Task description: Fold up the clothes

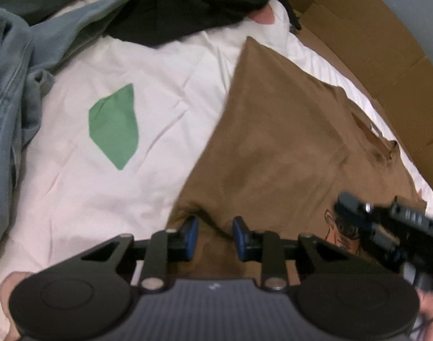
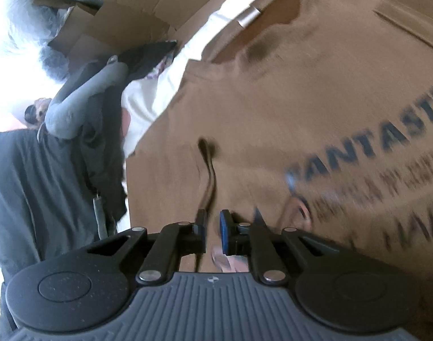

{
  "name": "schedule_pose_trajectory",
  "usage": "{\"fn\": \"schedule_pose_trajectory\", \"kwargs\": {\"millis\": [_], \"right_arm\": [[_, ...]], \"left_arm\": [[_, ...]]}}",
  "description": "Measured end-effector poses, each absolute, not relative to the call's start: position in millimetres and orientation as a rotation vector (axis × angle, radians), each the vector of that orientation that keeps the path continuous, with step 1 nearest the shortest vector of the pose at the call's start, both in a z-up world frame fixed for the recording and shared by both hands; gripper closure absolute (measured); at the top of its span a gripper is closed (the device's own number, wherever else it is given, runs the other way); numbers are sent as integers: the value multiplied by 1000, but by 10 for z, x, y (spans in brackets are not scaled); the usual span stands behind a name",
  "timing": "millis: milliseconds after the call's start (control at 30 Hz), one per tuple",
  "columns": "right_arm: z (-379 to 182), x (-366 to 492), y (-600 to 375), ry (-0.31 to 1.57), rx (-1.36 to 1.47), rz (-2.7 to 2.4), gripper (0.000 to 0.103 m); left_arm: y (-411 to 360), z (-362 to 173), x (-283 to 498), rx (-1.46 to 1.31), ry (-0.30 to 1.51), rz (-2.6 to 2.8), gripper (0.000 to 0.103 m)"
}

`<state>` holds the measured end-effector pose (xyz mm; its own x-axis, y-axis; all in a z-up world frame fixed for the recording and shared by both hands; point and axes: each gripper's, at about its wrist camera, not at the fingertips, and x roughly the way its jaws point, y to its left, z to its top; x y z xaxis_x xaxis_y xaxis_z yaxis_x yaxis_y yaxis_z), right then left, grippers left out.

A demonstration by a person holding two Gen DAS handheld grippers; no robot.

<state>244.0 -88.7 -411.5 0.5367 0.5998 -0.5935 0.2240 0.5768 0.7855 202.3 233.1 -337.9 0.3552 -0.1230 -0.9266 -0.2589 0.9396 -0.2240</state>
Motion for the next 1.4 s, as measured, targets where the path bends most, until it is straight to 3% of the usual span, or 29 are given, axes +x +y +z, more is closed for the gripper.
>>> {"fn": "schedule_pose_trajectory", "kwargs": {"millis": [200,367,700,1033,1133,1267,1400], "right_arm": [[-3898,2021,-1352,908,980,187,91],[-3710,1646,-1834,796,1008,75,72],[-3773,1186,-2668,695,1089,-135,72],[-4174,963,-3093,650,1269,-326,70],[-4183,963,-3097,652,1268,-318,69],[-4129,929,-3166,650,1289,-318,68],[-4069,874,-3287,616,1319,-335,66]], "left_arm": [[2276,-3109,1996,-349,1128,76,72],[2265,-3121,2048,-333,1115,105,70],[2331,-3297,2077,-357,1129,156,68],[2340,-3405,2091,-372,1112,214,68],[2338,-3327,2092,-400,1119,292,77],[2178,-2997,2238,-341,1028,252,56],[2127,-3009,2472,-331,1017,243,57]]}}
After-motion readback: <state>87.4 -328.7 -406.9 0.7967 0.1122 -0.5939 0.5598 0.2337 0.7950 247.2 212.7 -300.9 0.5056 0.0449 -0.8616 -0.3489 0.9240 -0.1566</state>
